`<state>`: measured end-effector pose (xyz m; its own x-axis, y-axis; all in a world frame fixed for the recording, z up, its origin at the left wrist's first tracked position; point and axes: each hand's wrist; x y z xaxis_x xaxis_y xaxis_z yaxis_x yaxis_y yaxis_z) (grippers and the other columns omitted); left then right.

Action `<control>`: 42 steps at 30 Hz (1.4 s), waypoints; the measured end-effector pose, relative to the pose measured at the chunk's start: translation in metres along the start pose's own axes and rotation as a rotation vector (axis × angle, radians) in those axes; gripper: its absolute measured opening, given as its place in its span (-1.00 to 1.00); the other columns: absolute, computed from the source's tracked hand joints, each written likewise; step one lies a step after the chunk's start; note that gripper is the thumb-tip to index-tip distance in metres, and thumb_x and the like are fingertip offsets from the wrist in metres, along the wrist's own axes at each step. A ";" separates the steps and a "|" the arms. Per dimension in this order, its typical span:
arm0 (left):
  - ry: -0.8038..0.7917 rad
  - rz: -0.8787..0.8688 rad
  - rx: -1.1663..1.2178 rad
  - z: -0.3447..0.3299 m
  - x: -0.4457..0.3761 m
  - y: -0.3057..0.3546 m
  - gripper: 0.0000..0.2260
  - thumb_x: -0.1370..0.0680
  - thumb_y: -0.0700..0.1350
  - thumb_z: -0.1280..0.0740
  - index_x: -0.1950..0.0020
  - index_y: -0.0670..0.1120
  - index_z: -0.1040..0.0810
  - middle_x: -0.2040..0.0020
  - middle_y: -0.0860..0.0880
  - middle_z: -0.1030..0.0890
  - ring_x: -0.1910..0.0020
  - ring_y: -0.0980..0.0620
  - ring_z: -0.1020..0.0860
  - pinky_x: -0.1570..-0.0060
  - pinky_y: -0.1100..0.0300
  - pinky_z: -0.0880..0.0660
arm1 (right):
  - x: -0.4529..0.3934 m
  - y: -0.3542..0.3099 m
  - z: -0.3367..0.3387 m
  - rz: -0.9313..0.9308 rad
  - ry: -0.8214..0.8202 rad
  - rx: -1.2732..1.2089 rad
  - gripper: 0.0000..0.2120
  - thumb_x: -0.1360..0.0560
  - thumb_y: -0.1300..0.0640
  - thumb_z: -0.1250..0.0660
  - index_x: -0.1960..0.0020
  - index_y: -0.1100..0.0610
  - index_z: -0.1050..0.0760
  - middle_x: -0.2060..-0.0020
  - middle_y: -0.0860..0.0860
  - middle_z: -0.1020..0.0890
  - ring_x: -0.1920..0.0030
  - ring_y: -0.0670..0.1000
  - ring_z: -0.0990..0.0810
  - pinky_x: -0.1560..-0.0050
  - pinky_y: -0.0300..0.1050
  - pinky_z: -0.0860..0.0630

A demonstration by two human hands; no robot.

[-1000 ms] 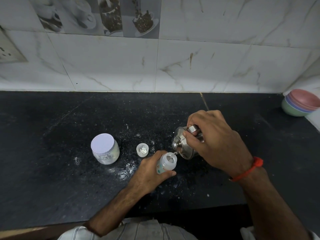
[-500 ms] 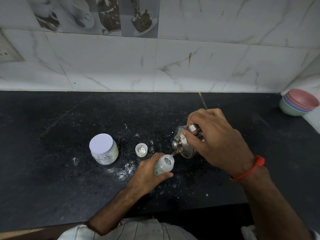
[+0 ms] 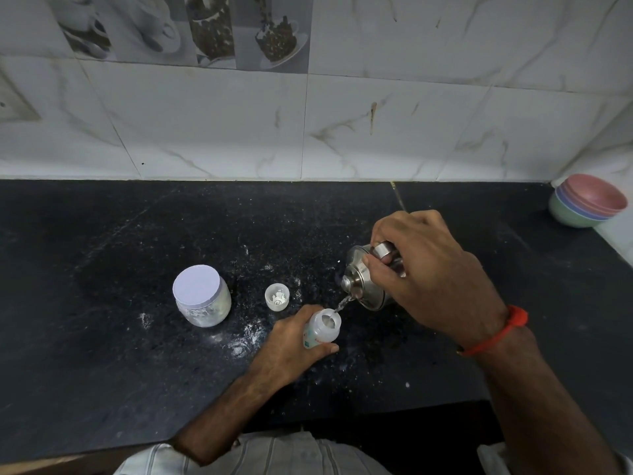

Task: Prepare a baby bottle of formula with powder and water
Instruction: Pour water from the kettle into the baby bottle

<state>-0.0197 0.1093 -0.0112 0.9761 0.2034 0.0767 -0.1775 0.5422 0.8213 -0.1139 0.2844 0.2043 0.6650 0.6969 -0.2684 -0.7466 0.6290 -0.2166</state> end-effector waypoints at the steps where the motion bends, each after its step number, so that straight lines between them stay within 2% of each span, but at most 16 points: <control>1: -0.003 0.002 -0.001 0.000 0.000 0.000 -0.41 -0.44 0.12 -0.60 -0.40 0.08 -0.48 -0.18 0.17 -0.64 -0.13 0.17 -0.59 0.01 0.51 -0.42 | 0.000 0.000 0.000 -0.006 0.003 -0.001 -0.78 -0.56 -0.14 -0.19 -0.01 -0.01 -0.47 -0.02 -0.13 -0.56 -0.12 -0.02 -0.41 0.22 -0.22 -0.36; 4: -0.011 0.004 0.002 -0.001 -0.001 -0.001 -0.43 -0.44 0.12 -0.60 -0.39 0.08 -0.48 -0.17 0.17 -0.63 -0.11 0.18 -0.59 0.04 0.52 -0.44 | 0.000 0.001 0.001 -0.013 0.002 -0.007 -0.78 -0.56 -0.14 -0.19 -0.01 -0.03 -0.47 -0.02 -0.14 -0.55 -0.13 -0.03 -0.39 0.26 -0.27 -0.34; 7: -0.015 0.005 0.012 -0.002 -0.002 -0.001 -0.43 -0.44 0.12 -0.60 -0.38 0.09 -0.49 -0.17 0.18 -0.63 -0.13 0.18 -0.59 0.04 0.54 -0.42 | 0.000 0.002 0.002 -0.021 -0.006 -0.019 -0.78 -0.55 -0.15 -0.18 -0.01 -0.03 -0.46 -0.04 -0.15 -0.54 -0.14 -0.03 -0.38 0.21 -0.17 -0.42; 10: -0.019 0.001 0.004 -0.002 -0.003 -0.002 -0.43 -0.44 0.12 -0.60 -0.39 0.09 -0.48 -0.18 0.17 -0.63 -0.13 0.17 -0.60 0.02 0.51 -0.43 | 0.001 0.001 0.003 -0.027 -0.002 -0.012 -0.77 -0.54 -0.15 -0.18 -0.02 -0.03 -0.46 -0.04 -0.16 -0.54 -0.16 -0.03 -0.39 0.23 -0.17 -0.43; 15: -0.017 -0.006 0.005 -0.003 -0.003 -0.003 -0.43 -0.44 0.12 -0.61 -0.37 0.10 -0.49 -0.16 0.19 -0.62 -0.12 0.18 -0.59 0.02 0.49 -0.43 | 0.001 0.000 0.004 -0.013 0.006 0.018 -0.78 -0.56 -0.14 -0.18 -0.02 -0.03 -0.47 -0.04 -0.15 -0.55 -0.14 -0.05 -0.38 0.27 -0.36 -0.31; 18: -0.016 -0.014 0.003 -0.004 -0.002 -0.004 -0.43 -0.43 0.12 -0.61 -0.37 0.10 -0.49 -0.16 0.20 -0.62 -0.12 0.18 -0.59 -0.01 0.45 -0.47 | 0.002 -0.001 0.005 -0.004 0.015 0.017 -0.77 -0.56 -0.14 -0.18 -0.02 -0.01 -0.47 -0.03 -0.14 -0.55 -0.14 -0.03 -0.39 0.28 -0.30 -0.33; 22: -0.012 -0.016 0.011 -0.004 -0.002 -0.004 -0.43 -0.43 0.11 -0.61 -0.37 0.10 -0.50 -0.16 0.21 -0.62 -0.12 0.19 -0.60 0.00 0.49 -0.45 | 0.003 -0.003 0.007 -0.007 0.021 0.013 -0.78 -0.55 -0.13 -0.18 -0.01 0.00 -0.47 -0.03 -0.13 -0.56 -0.14 -0.01 -0.41 0.25 -0.21 -0.38; 27: -0.015 -0.022 0.008 -0.005 -0.001 -0.004 -0.43 -0.43 0.10 -0.62 -0.38 0.10 -0.50 -0.15 0.21 -0.62 -0.12 0.19 -0.60 -0.01 0.49 -0.45 | 0.005 -0.004 0.009 -0.020 0.022 -0.012 -0.79 -0.54 -0.14 -0.17 -0.01 -0.03 -0.45 -0.04 -0.15 -0.54 -0.15 -0.02 -0.39 0.24 -0.08 -0.51; 33: -0.016 -0.029 0.004 -0.005 0.000 -0.001 -0.43 -0.44 0.10 -0.61 -0.38 0.08 -0.50 -0.15 0.20 -0.62 -0.12 0.18 -0.60 0.01 0.49 -0.47 | 0.006 -0.003 0.009 -0.005 0.021 0.015 -0.79 -0.55 -0.14 -0.19 -0.02 -0.02 -0.46 -0.04 -0.14 -0.55 -0.15 -0.02 -0.39 0.28 -0.25 -0.33; 39: -0.010 -0.030 0.015 -0.004 0.001 0.002 -0.44 -0.43 0.08 -0.62 -0.37 0.09 -0.51 -0.13 0.22 -0.62 -0.11 0.20 -0.60 0.00 0.52 -0.46 | 0.008 -0.002 0.010 -0.020 0.012 0.011 -0.79 -0.56 -0.14 -0.19 -0.02 -0.03 -0.45 -0.05 -0.15 -0.54 -0.15 -0.03 -0.38 0.27 -0.25 -0.34; 42: -0.002 -0.034 0.024 -0.003 0.001 0.005 -0.43 -0.43 0.07 -0.63 -0.37 0.08 -0.52 -0.15 0.21 -0.63 -0.13 0.21 -0.60 -0.02 0.55 -0.44 | 0.009 -0.001 0.010 -0.040 -0.011 -0.010 -0.78 -0.55 -0.15 -0.18 -0.03 -0.03 -0.45 -0.05 -0.16 -0.53 -0.16 -0.04 -0.37 0.22 -0.19 -0.40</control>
<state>-0.0197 0.1153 -0.0086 0.9818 0.1834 0.0496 -0.1412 0.5294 0.8365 -0.1072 0.2931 0.2114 0.6943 0.6752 -0.2491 -0.7197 0.6530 -0.2360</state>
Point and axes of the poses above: each hand's wrist, its own x-axis away from the middle knuckle, its own z-axis out of the back of the hand, y = z × x
